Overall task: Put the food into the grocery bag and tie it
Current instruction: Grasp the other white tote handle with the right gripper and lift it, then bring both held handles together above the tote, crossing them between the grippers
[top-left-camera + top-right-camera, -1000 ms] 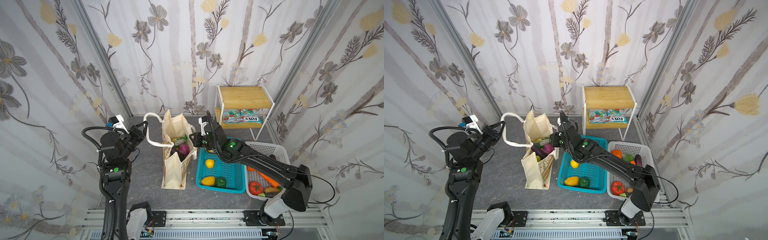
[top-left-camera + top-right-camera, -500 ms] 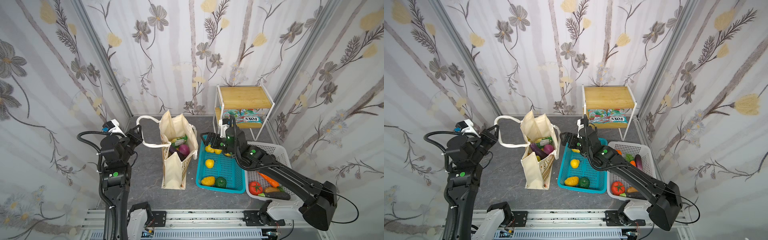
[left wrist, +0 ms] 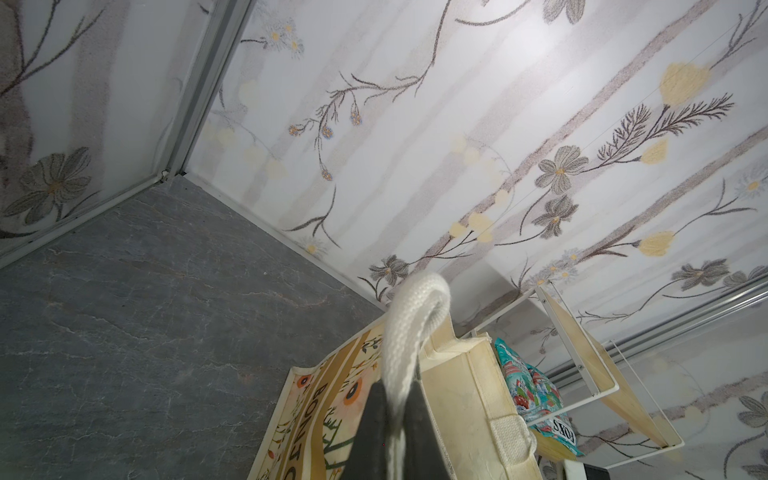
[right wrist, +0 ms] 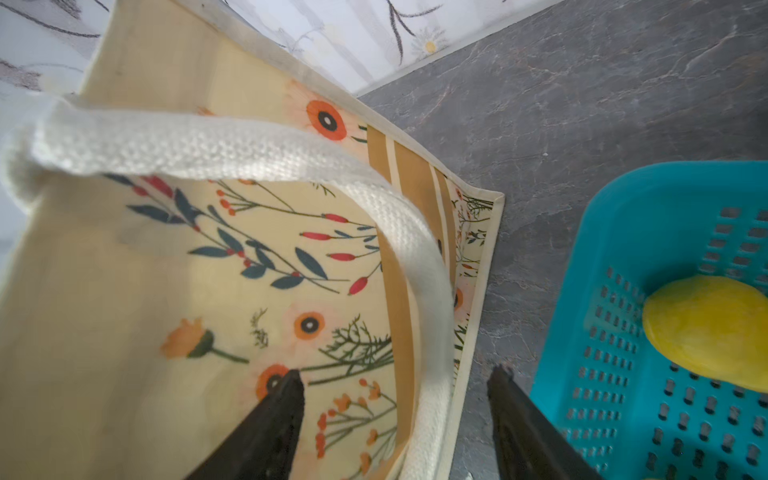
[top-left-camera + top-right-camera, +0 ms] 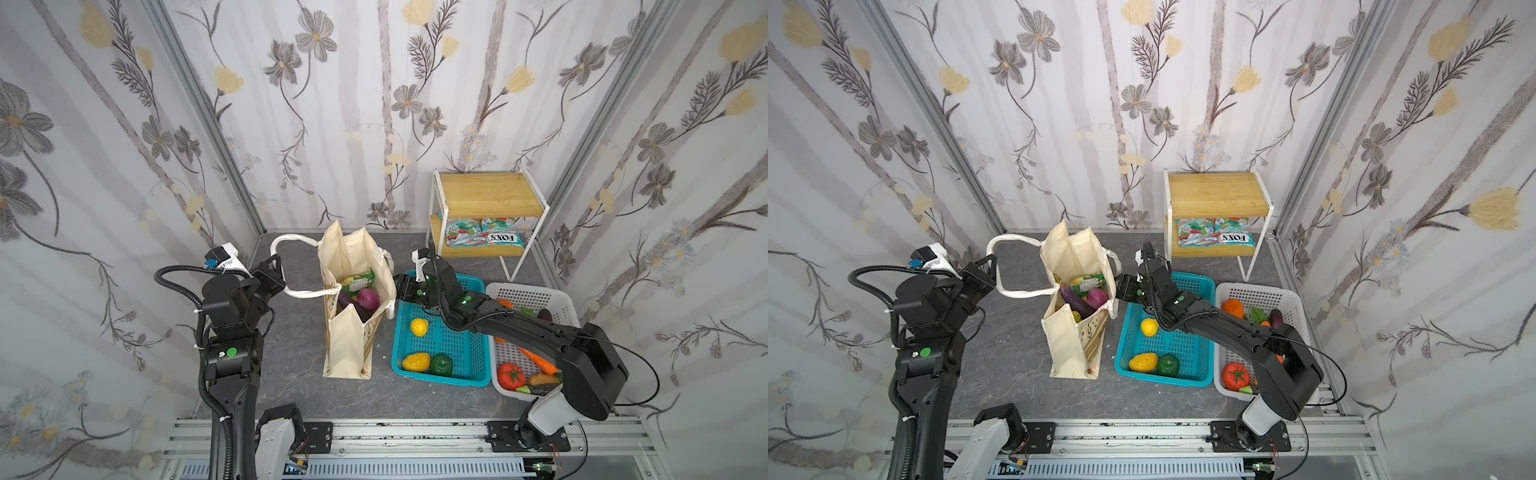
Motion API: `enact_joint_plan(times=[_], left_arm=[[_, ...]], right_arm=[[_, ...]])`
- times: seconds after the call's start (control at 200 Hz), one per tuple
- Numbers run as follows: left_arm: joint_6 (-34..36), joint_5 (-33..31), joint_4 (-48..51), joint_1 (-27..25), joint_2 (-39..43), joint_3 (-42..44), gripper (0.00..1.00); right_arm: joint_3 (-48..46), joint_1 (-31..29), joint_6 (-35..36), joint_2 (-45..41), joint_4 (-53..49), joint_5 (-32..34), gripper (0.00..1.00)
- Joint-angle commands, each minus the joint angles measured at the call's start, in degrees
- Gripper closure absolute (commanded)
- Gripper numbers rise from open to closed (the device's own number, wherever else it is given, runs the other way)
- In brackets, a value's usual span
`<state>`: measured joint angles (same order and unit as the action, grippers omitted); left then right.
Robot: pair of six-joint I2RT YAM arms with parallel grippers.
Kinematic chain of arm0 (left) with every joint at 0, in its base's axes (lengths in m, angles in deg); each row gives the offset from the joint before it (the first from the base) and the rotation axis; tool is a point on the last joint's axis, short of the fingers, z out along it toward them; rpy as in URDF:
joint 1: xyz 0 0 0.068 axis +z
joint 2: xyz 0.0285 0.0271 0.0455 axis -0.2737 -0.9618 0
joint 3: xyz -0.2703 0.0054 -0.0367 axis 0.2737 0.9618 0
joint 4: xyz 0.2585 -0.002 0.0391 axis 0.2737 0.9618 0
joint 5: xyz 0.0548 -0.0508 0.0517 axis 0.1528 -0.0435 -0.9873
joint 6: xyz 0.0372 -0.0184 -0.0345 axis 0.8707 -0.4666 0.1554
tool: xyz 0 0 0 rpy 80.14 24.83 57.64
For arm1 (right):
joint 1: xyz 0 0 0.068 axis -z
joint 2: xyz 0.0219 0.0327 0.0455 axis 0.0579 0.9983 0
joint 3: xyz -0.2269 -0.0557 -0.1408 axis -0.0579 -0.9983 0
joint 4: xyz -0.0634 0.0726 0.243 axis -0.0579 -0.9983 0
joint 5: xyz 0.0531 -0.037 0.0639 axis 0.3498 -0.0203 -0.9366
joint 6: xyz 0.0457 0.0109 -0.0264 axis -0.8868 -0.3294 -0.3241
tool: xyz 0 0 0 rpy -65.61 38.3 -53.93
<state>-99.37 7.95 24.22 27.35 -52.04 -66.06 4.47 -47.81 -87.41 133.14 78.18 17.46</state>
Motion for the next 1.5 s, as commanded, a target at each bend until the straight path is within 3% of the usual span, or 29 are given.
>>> enact_joint_plan(times=[0.0,0.095,0.34,0.505,0.59,0.645,0.68,0.794,0.924,1.039,1.254,1.494], left_arm=[[-0.71,0.64,-0.88,0.13,0.03,-0.05,1.00],[-0.88,0.62,-0.81,0.06,-0.14,-0.24,1.00],[-1.14,0.30,-0.73,0.11,-0.17,-0.32,1.00],[-1.24,0.19,-0.73,0.07,0.11,0.09,1.00],[-1.24,0.03,-0.64,0.07,0.28,0.21,1.00],[-1.24,0.09,-0.55,0.07,0.31,0.26,1.00],[-1.24,-0.03,-0.47,0.14,0.37,0.23,1.00],[-1.40,-0.09,-0.41,0.13,0.38,0.08,1.00],[-3.98,3.89,-0.54,0.14,-0.42,-1.37,1.00],[-3.28,2.65,-0.46,0.14,0.62,-3.45,1.00],[-6.91,7.58,-0.46,0.05,-0.64,-5.71,1.00],[-9.31,11.23,-0.64,-3.43,-2.11,-8.33,1.00]], right_arm=[[0.79,0.02,-1.07,2.21,6.86,-1.27,0.33],[0.66,0.16,-1.29,4.16,9.28,-2.17,0.41],[-0.98,0.23,-3.46,8.48,15.49,-4.33,0.43],[-2.26,0.37,-5.27,10.60,21.36,-5.80,0.52],[-3.35,0.41,-5.60,10.25,23.62,-5.84,0.66],[-3.96,0.46,-5.64,9.42,23.82,-5.43,0.92],[-4.64,0.46,-5.51,8.41,23.68,-4.80,0.98],[-7.26,0.45,-3.86,3.16,21.18,-1.04,1.00],[-7.82,0.47,-0.21,-4.67,10.47,6.16,1.00],[-6.55,0.54,3.57,-10.95,2.92,9.98,1.00],[-1.52,0.46,6.00,-17.16,-8.07,12.79,1.00],[5.96,-1.46,9.39,-18.02,-12.29,8.59,1.00]])
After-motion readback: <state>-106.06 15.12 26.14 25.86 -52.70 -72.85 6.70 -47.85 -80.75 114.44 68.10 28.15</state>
